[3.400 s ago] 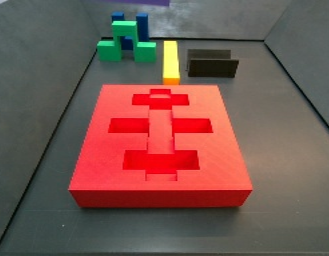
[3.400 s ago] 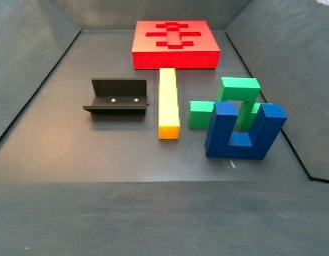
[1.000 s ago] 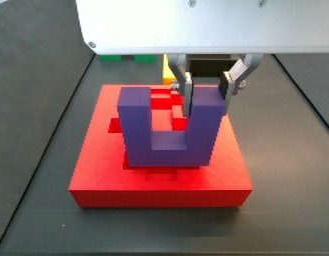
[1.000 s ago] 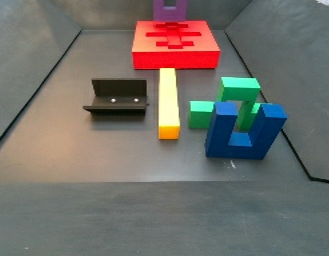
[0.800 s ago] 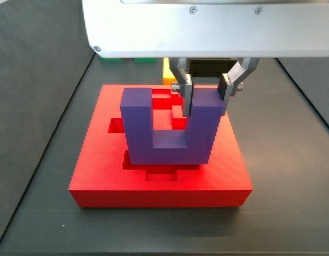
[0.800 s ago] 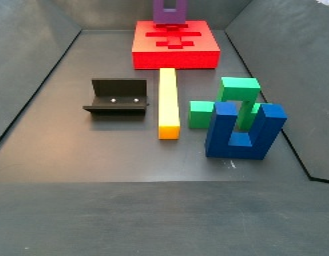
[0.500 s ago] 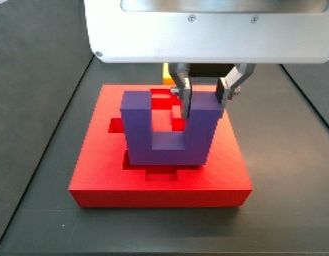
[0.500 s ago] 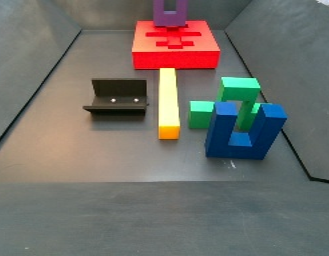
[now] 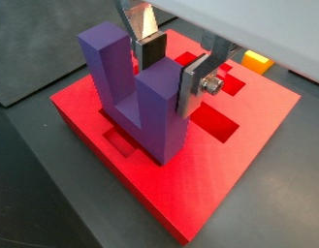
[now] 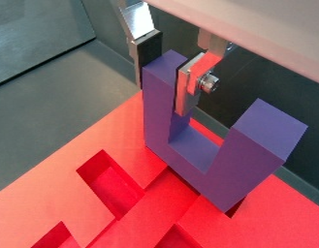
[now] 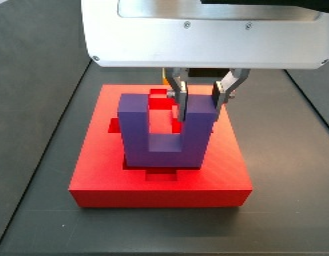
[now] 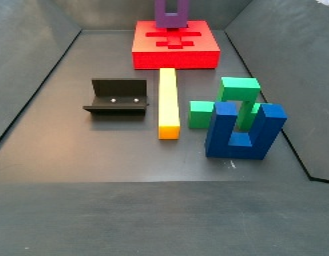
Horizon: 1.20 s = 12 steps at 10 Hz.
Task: Pick up the purple object. Move up. Place the purple object on the fixture. Regrasp the purple object. Move to above the board. Insert the purple object.
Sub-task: Insert the purple object.
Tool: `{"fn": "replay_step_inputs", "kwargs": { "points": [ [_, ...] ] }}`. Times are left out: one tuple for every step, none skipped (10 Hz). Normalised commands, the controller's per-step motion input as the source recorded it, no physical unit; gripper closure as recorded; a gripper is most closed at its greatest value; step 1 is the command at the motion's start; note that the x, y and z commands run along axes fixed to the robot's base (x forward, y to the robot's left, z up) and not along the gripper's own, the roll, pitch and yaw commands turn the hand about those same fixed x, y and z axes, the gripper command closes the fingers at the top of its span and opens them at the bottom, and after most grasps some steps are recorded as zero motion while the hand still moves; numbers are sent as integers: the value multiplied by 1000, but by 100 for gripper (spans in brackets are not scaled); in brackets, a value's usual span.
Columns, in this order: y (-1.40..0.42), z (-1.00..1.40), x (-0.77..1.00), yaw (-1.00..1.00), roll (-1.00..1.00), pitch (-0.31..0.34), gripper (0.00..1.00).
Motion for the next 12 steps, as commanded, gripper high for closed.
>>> {"fn": "replay_step_inputs", "kwargs": {
  "points": [
    [-20,0,0,0,-163,-119,100],
    [0,0,0,0,-139,-104,100],
    [0,-6,-66,0,-113,-83,100],
    [0,0,-169,0,-120,-86,100],
    [3,0,-209,0,-111,-71,100],
    [14,0,-214,0,-96,-69,100],
    [0,0,-203,0,-110,-83,100],
    [0,0,-17,0,-129,-111,100],
    [0,0,0,0,-124,-111,100],
    [0,-54,40,0,-70,-87,100],
    [0,-100,0,0,-34,-67,100],
    [0,-129,0,0,-14,-67,100]
  ]
}}
